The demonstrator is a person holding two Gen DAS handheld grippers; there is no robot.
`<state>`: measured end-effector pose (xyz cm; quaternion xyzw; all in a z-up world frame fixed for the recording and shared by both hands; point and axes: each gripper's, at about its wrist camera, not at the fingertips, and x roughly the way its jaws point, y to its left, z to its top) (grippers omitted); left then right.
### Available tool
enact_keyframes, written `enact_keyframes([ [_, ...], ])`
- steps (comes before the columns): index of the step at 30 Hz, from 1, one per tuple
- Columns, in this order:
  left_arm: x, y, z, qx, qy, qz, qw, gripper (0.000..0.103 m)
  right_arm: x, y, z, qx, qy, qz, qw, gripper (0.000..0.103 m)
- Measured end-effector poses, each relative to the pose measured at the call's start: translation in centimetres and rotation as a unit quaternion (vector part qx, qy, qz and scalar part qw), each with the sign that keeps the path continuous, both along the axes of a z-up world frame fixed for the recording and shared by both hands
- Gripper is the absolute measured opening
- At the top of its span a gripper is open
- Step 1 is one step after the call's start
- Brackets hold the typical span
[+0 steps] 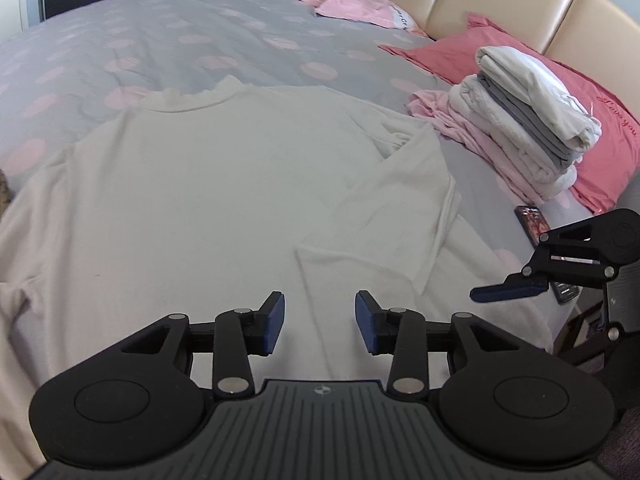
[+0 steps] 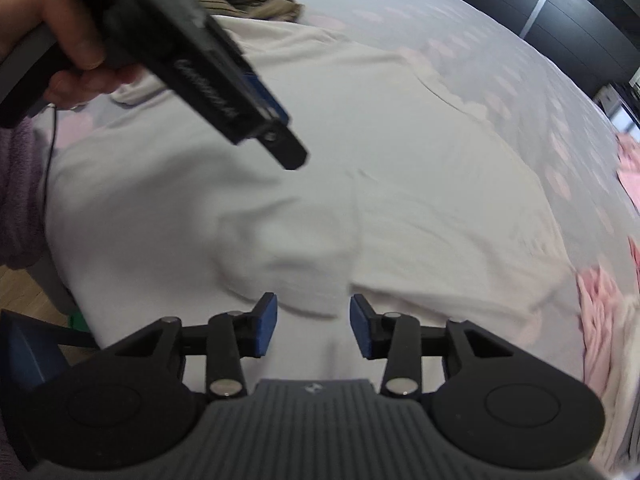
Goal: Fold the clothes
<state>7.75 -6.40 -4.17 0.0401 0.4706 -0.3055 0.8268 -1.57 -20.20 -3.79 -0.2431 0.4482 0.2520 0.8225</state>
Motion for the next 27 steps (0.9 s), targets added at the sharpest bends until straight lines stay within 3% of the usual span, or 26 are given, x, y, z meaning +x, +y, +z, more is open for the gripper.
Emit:
enact_keyframes([
  [5, 2.0, -2.2, -1.4, 0.02, 0.006, 0.01, 0.9997, 0.043, 1.8, -3.4, -0.4, -0.018, -0.007, -0.079, 0.997, 0.044],
  [9, 3.7, -3.5, -3.2, 0.005, 0.06, 0.01, 0.9981, 0.041, 3.3, -5.2, -1.1, -0.03, -0.016, -0.139, 0.99, 0.044],
  [13, 3.7, -4.9, -3.7, 0.037, 0.043, -0.014, 0.9983, 0.002, 4.4, -6.7, -1.3, -0.026, -0.015, -0.17, 0.985, 0.044],
  [14, 3.7, -5.0, -3.5, 0.037, 0.036, -0.018, 0.9985, 0.0, 4.3, -7.1, -1.3, -0.027, -0.016, -0.173, 0.984, 0.044],
  [21, 4.0, -2.1, 2.9, -0.066, -0.022, 0.02, 0.9974, 0.0, 5.6, -8.7, -2.2, -0.019, -0.02, -0.195, 0.98, 0.045],
  [25, 4.8, -1.2, 3.4, -0.071, 0.0, 0.036, 0.9969, 0.0, 6.5, -8.9, -2.2, -0.003, -0.016, -0.204, 0.979, 0.048],
  [27, 4.9, -1.2, 2.5, -0.063, 0.012, 0.047, 0.9968, 0.007, 6.8, -8.7, -2.3, -0.001, -0.015, -0.207, 0.978, 0.048],
])
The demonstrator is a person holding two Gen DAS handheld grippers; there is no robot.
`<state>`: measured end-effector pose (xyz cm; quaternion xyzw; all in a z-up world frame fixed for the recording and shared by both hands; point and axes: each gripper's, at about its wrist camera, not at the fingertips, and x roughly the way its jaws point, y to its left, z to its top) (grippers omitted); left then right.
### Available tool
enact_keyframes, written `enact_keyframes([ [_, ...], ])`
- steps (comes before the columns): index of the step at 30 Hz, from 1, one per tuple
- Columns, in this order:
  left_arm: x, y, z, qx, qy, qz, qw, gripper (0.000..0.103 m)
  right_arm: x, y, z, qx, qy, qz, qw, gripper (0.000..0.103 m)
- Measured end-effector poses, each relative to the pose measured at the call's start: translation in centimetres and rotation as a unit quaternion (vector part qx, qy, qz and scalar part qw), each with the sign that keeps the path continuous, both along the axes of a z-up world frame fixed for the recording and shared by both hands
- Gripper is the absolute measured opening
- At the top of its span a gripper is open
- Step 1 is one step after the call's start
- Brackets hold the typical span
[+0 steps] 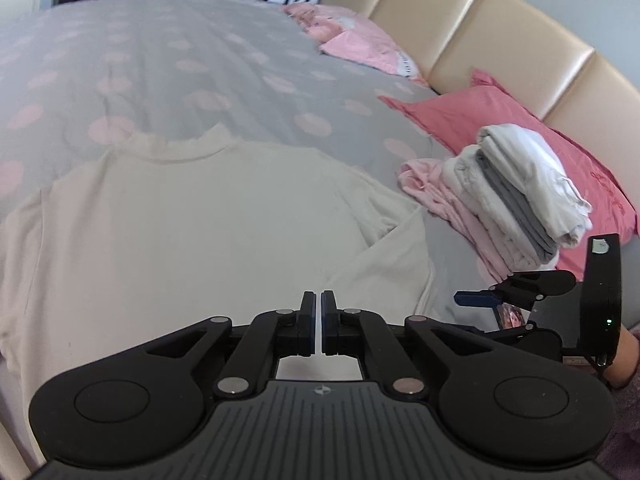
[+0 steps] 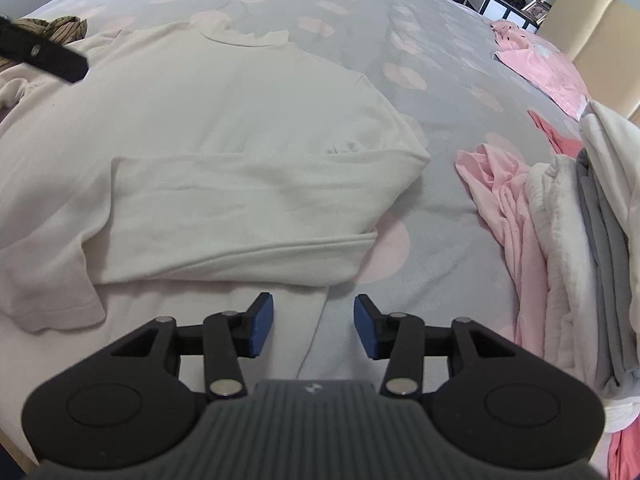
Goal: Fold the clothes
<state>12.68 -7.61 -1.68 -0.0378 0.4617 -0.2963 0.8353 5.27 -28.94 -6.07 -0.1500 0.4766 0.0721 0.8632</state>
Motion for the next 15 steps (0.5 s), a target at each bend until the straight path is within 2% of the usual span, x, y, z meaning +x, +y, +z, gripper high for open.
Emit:
enact_keyframes([
  [2, 0.1, -0.2, -1.0, 0.013, 0.008, 0.004, 0.9999, 0.038, 0.3, 0.2, 0.0, 0.002, -0.002, 0.001, 1.0, 0.048],
  [3, 0.0, -0.3, -1.6, 0.018, 0.01, 0.005, 0.9998, 0.042, 0.4, 0.3, 0.0, 0.003, -0.003, 0.002, 1.0, 0.048],
  [6, 0.2, -0.9, -3.7, 0.037, 0.018, -0.002, 0.9991, 0.043, 0.6, 0.7, 0.0, 0.003, -0.003, 0.009, 1.0, 0.048],
  [8, 0.3, -1.7, -5.2, 0.063, 0.02, -0.011, 0.9978, 0.041, 0.7, 0.9, -0.1, 0.0, -0.002, 0.014, 1.0, 0.048],
  [9, 0.3, -2.1, -5.9, 0.074, 0.022, -0.02, 0.9968, 0.037, 0.7, 0.9, -0.2, -0.002, -0.001, 0.016, 1.0, 0.048],
  [10, 0.4, -2.5, -6.5, 0.081, 0.026, -0.03, 0.9959, 0.02, 0.8, 0.9, -0.2, -0.003, 0.001, 0.016, 1.0, 0.048],
  [11, 0.4, -2.8, -7.0, 0.086, 0.027, -0.038, 0.9952, 0.012, 0.8, 0.8, -0.3, -0.004, 0.002, 0.016, 1.0, 0.049],
  [12, 0.2, -3.0, -7.1, 0.093, 0.02, -0.045, 0.9944, 0.011, 0.8, 0.8, -0.4, -0.005, 0.003, 0.016, 1.0, 0.049],
  [13, 0.0, -3.2, -7.0, 0.098, 0.011, -0.052, 0.9938, 0.004, 0.8, 0.7, -0.5, -0.005, 0.005, 0.016, 1.0, 0.051],
  [15, -0.1, -3.1, -6.4, 0.09, -0.001, -0.053, 0.9945, 0.003, 0.8, 0.4, -0.8, -0.004, 0.009, 0.011, 1.0, 0.053],
])
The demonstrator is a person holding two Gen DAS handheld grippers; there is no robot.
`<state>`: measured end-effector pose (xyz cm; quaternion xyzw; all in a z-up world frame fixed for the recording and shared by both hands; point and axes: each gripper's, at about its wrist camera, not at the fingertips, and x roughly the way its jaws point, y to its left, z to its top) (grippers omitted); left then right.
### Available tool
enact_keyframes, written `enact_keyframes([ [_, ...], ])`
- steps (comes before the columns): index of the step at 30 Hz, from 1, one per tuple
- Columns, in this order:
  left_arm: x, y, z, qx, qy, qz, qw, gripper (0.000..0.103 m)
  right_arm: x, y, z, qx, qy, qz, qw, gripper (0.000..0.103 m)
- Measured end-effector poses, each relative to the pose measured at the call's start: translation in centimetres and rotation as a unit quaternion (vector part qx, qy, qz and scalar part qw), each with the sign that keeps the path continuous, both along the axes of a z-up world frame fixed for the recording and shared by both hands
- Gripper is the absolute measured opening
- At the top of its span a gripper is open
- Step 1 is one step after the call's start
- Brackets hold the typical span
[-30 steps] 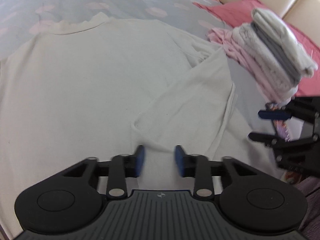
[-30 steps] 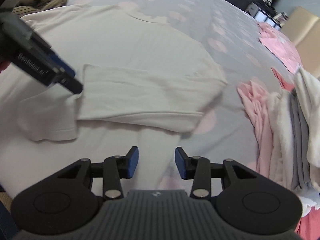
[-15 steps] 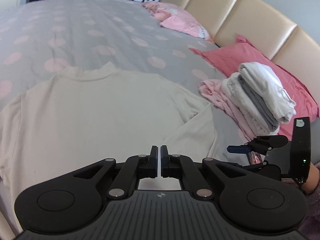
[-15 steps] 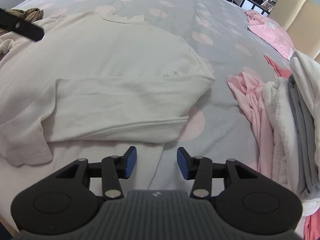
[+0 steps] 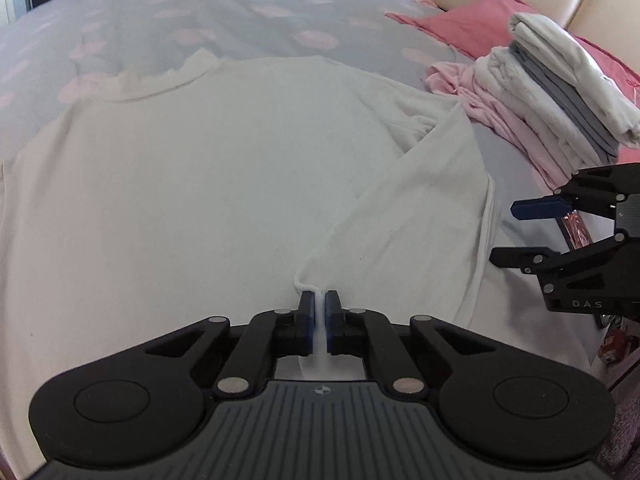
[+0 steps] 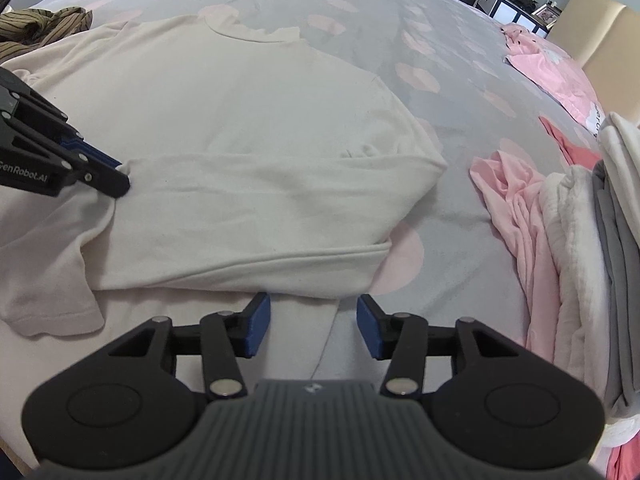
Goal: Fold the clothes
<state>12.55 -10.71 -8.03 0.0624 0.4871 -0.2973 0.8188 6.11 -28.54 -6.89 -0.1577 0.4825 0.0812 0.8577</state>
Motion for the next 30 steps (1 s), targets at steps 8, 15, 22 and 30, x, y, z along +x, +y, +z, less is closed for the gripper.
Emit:
enact_keyframes([
  [8, -1.1, 3.4, 7.8, -0.114, -0.063, 0.031, 0.991, 0.002, 0.3, -0.4, -0.8, 0.0, 0.009, -0.003, 1.0, 0.054],
  [15, -1.9, 7.4, 9.4, -0.091, -0.067, 0.081, 0.9903, 0.002, 0.5, -0.6, -0.9, 0.004, 0.017, -0.009, 1.0, 0.054],
  [22, -3.4, 11.2, 6.4, -0.022, -0.022, 0.117, 0.9927, 0.002, 0.9, -0.5, -1.1, 0.001, 0.023, -0.015, 1.0, 0.055],
  [30, -4.1, 14.0, 4.7, 0.037, -0.015, 0.141, 0.9892, 0.002, 1.4, -0.8, -0.6, 0.003, 0.032, -0.022, 0.999, 0.057],
])
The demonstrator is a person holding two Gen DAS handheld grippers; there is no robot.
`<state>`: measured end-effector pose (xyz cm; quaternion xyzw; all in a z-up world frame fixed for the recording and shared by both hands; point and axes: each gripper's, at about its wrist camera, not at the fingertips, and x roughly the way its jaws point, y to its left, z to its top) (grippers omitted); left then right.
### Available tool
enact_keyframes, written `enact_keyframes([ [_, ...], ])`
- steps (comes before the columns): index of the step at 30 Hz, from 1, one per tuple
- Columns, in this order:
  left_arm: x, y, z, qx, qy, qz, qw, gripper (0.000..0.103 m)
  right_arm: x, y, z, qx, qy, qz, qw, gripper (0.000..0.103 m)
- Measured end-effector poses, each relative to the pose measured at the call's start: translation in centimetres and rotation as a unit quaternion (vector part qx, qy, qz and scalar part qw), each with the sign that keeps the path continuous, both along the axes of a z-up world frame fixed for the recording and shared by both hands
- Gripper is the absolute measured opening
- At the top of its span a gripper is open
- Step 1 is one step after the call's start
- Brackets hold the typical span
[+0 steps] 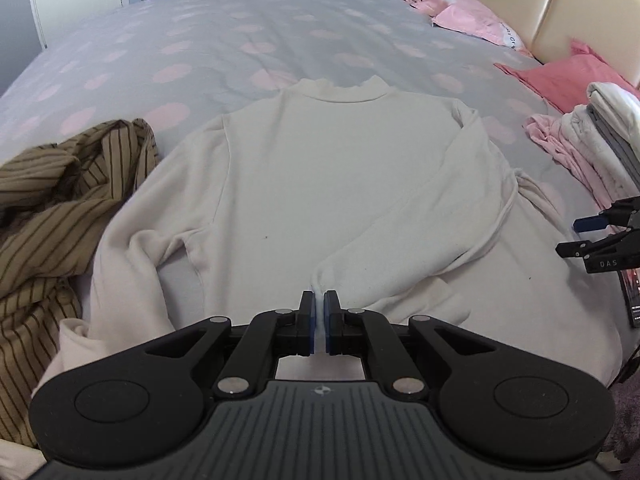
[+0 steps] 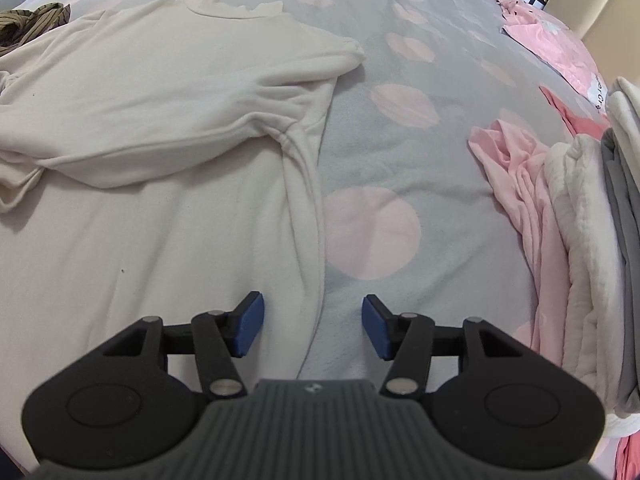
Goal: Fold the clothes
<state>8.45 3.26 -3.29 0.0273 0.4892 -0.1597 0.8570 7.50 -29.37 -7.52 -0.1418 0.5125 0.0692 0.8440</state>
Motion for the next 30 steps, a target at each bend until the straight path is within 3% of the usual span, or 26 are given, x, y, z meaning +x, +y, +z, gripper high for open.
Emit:
enact_keyframes([
  [3, -0.1, 0.0, 0.1, -0.008, -0.001, 0.001, 1.0, 0.005, 0.0, 0.2, 1.3, -0.003, -0.023, 0.012, 1.0, 0.057],
  [5, -0.3, -0.5, 0.5, 0.003, -0.02, -0.011, 0.9997, 0.014, 0.2, 0.6, 2.0, -0.005, -0.047, 0.032, 0.998, 0.057],
  [8, -0.8, -2.2, 1.2, 0.008, -0.046, -0.052, 0.9976, 0.02, 1.1, 1.2, 2.2, -0.018, -0.072, 0.062, 0.995, 0.054],
  [10, -1.2, -3.6, 1.3, 0.014, -0.059, -0.087, 0.9944, 0.026, 1.8, 1.7, 2.0, -0.023, -0.079, 0.076, 0.994, 0.046],
  [16, -2.8, -8.4, -0.2, 0.051, -0.092, -0.193, 0.9756, 0.029, 4.0, 2.9, 1.1, -0.032, -0.093, 0.101, 0.99, 0.043],
  [21, -2.6, -11.6, -2.7, 0.097, -0.095, -0.242, 0.9606, 0.029, 5.9, 3.7, 0.5, -0.033, -0.098, 0.113, 0.988, 0.042],
  [23, -2.0, -12.2, -3.7, 0.115, -0.094, -0.242, 0.9589, 0.029, 6.2, 3.9, 0.3, -0.031, -0.099, 0.118, 0.988, 0.036],
  [25, -1.3, -12.4, -4.3, 0.119, -0.083, -0.239, 0.96, 0.029, 6.3, 3.9, 0.1, -0.03, -0.098, 0.124, 0.987, 0.018],
  [27, -0.8, -12.4, -4.7, 0.12, -0.072, -0.237, 0.9613, 0.016, 6.4, 3.4, 0.2, -0.024, -0.098, 0.116, 0.988, 0.012],
  [28, -0.6, -12.5, -4.8, 0.122, -0.068, -0.236, 0.9617, 0.005, 6.5, 2.9, 0.4, -0.017, -0.099, 0.101, 0.99, 0.011],
  [30, -0.5, -12.8, -4.6, 0.123, -0.066, -0.236, 0.9617, 0.002, 6.7, 1.7, 1.0, -0.003, -0.103, 0.062, 0.993, 0.01],
])
